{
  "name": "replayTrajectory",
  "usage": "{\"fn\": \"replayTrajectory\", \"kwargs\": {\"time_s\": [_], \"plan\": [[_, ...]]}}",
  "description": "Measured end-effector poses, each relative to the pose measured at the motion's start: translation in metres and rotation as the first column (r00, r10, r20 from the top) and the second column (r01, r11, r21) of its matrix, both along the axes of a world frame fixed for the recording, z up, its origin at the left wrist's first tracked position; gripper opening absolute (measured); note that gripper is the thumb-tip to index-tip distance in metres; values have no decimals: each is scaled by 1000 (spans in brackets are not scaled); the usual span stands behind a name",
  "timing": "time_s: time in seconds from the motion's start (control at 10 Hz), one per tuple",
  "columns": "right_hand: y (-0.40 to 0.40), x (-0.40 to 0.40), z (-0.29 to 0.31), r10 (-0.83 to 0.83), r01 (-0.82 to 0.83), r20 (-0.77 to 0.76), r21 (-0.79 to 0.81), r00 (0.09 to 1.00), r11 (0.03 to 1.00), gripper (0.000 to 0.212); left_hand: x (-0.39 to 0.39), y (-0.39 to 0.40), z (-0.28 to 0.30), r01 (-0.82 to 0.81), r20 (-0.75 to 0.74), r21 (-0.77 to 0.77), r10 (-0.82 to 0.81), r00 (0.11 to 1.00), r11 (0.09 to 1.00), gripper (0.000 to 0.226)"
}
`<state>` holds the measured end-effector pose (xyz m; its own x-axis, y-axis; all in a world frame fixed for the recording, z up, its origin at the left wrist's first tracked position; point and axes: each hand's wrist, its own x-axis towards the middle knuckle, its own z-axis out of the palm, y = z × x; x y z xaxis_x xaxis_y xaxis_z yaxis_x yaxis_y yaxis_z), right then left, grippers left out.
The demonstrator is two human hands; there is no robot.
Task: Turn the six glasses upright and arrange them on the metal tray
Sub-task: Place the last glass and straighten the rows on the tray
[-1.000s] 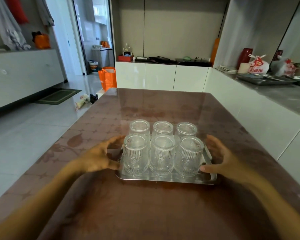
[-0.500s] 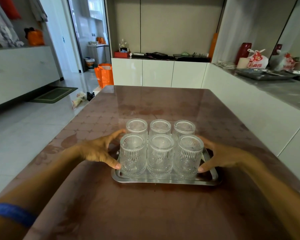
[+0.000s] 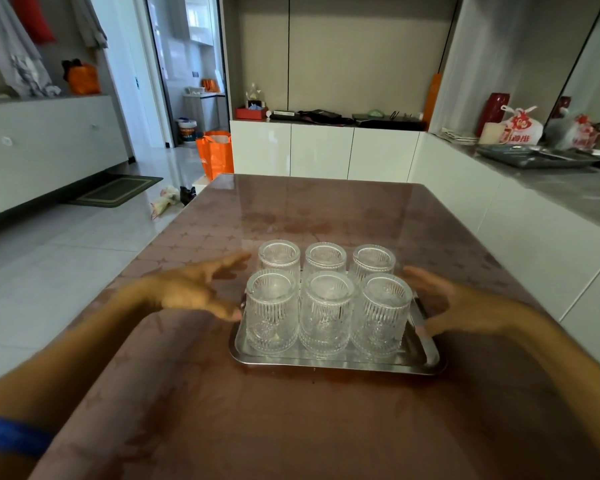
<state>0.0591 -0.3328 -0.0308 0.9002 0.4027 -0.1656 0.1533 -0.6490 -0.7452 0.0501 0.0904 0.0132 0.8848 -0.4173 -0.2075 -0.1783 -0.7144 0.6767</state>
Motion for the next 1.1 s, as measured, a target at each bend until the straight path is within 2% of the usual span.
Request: {"fn": "replayTrajectory", "kwargs": {"time_s": [0.1,0.2,0.3,0.4,0.5,0.6,0.7,0.8,0.9,1.0,1.1], "plan": [[7,-3,30,-101,79,183,124,978,989,92,7,0,13,62,100,-68,-55,993,996,89],[49,5,66,44,11,363,-150,931,989,88,29,-20,27,138,154,111,-154,976,984,88],[86,13,66,162,-57,341,-299,926,952,91,40,-34,25,129,147,244,-168,975,961,87],[114,22,43,210,-83,348,-345,914,935,74,46,-38,15,91,129,225,-122,984,970,77],[115,26,35,182,-61,389,-304,903,951,63,45,-36,12,77,133,189,-103,986,979,75],[115,27,33,188,-64,390,-309,901,949,59,45,-35,10,74,149,178,-101,984,981,74],[104,24,35,133,-49,391,-216,911,975,60,43,-32,8,77,158,170,-104,982,983,72],[62,18,40,-102,81,367,73,924,994,68,37,-24,-2,83,189,70,-95,977,994,66],[38,13,33,-137,117,262,88,955,989,72,34,-22,-8,73,196,26,-77,978,997,63],[32,10,18,-106,83,197,121,975,989,61,32,-24,-6,80,205,39,-87,975,996,61],[39,6,18,-120,93,226,125,967,988,58,28,-26,-4,79,209,46,-87,974,996,60]]}}
